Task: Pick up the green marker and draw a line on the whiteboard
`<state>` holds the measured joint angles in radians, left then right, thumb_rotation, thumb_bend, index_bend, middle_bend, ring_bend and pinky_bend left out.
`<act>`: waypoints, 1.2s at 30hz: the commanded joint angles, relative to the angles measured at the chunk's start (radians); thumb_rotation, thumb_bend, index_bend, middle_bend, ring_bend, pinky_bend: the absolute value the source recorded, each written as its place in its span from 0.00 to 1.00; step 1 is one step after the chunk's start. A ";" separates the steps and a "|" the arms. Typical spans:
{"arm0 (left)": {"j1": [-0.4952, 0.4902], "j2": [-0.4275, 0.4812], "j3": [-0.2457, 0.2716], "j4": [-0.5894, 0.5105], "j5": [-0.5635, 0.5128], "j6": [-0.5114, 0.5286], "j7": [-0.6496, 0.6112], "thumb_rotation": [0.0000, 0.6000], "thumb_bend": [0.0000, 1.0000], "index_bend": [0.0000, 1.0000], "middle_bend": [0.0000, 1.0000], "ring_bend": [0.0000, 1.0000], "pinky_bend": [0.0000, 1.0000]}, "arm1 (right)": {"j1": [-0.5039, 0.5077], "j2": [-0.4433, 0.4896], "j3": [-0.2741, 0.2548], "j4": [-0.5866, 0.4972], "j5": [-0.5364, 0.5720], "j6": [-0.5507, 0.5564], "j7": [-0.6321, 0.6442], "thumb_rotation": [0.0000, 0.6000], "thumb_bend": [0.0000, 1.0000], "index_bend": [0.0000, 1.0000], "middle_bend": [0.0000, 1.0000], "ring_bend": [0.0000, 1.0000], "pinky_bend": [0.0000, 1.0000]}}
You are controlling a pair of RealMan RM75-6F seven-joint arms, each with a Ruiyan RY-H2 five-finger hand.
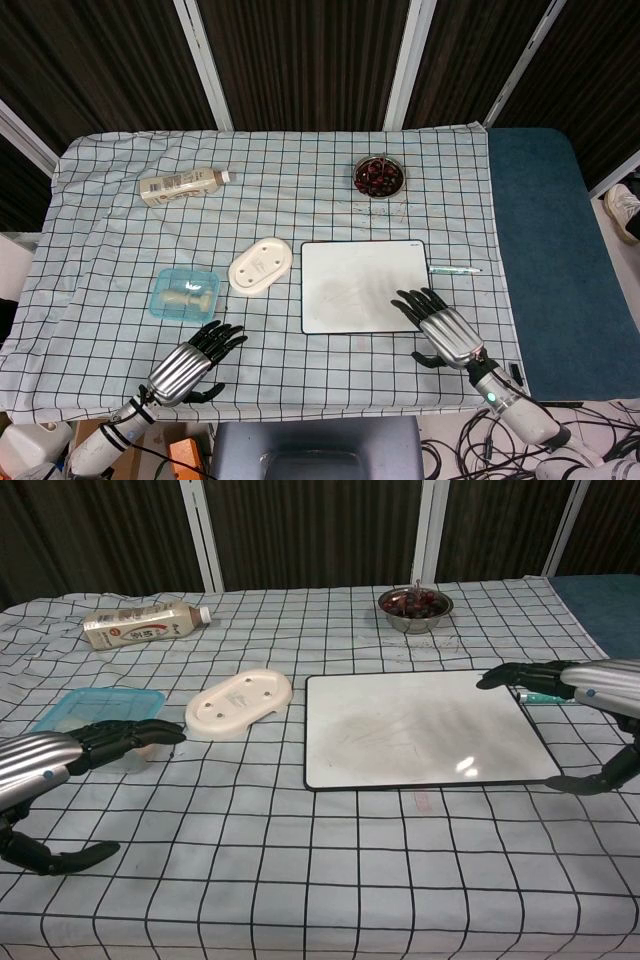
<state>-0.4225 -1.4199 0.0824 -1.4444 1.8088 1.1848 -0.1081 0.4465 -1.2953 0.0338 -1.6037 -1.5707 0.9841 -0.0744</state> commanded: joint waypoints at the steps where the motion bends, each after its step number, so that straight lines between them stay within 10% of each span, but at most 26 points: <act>1: 0.003 0.005 -0.001 0.005 -0.016 0.008 0.001 1.00 0.35 0.00 0.00 0.00 0.00 | 0.003 0.001 0.000 0.005 0.012 0.002 -0.007 1.00 0.20 0.00 0.00 0.00 0.00; 19: 0.275 0.090 0.066 0.290 -0.058 0.406 -0.076 1.00 0.35 0.00 0.00 0.00 0.00 | 0.114 -0.116 0.177 0.474 0.385 -0.142 -0.043 1.00 0.21 0.19 0.16 0.09 0.04; 36: 0.288 0.022 0.061 0.424 -0.067 0.391 -0.173 1.00 0.35 0.00 0.00 0.00 0.00 | 0.212 -0.349 0.163 0.783 0.370 -0.204 -0.002 1.00 0.29 0.43 0.29 0.23 0.16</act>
<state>-0.1340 -1.3969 0.1437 -1.0221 1.7433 1.5785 -0.2782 0.6551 -1.6380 0.1993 -0.8267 -1.1984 0.7829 -0.0768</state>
